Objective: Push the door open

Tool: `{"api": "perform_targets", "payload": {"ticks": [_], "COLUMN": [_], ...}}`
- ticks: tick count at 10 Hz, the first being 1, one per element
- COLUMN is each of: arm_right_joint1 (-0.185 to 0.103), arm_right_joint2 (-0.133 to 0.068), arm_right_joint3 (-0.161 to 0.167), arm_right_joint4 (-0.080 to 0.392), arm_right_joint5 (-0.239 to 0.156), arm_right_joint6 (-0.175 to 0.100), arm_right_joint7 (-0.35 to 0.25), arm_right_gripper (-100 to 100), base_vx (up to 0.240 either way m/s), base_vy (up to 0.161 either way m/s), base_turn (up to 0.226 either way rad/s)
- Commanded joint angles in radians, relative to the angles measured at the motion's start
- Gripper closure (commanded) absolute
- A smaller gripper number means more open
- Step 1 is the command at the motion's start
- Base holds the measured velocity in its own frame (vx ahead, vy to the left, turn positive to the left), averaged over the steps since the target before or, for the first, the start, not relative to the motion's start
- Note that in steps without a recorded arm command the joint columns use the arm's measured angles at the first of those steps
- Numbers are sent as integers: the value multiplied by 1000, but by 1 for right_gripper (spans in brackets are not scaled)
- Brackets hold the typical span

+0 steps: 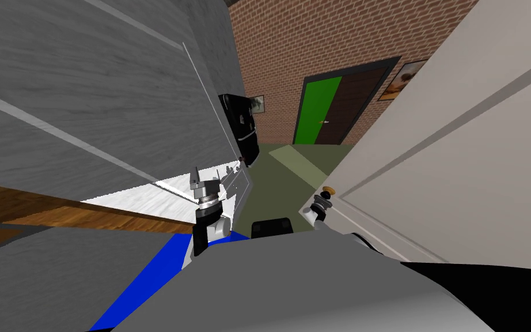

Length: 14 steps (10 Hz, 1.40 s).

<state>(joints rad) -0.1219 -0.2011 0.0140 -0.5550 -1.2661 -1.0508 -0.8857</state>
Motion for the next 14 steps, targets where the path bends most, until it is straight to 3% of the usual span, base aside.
{"api": "perform_targets", "payload": {"ticks": [1, 3, 6, 9, 10, 11, 13, 14], "arm_right_joint1": [-2, -2, 6, 6, 8, 8, 13, 13], "arm_right_joint2": [-20, -20, -18, -18, -17, -17, -15, -15], "arm_right_joint3": [-28, -28, -114, -117, -147, -147, -208, -208], "arm_right_joint4": [-34, -34, -31, -31, -30, -30, -28, -9], "arm_right_joint5": [7, 7, 47, 47, 61, 61, 88, 88], "arm_right_joint6": [-4, -4, 6, 6, 9, 9, 15, 15], "arm_right_joint7": [6, 6, -19, -19, -27, -27, -44, -44], "arm_right_gripper": [100, 100, 100, 100, 100, 100, 100, 100], "base_vx": [70, 12, 59, 37, 24, 32, 68, 56], "base_vy": [-45, -11, -28, -24, -23, -20, -35, -32], "base_turn": [25, -9, 43, -3, 36, 28, 34, 29]}}
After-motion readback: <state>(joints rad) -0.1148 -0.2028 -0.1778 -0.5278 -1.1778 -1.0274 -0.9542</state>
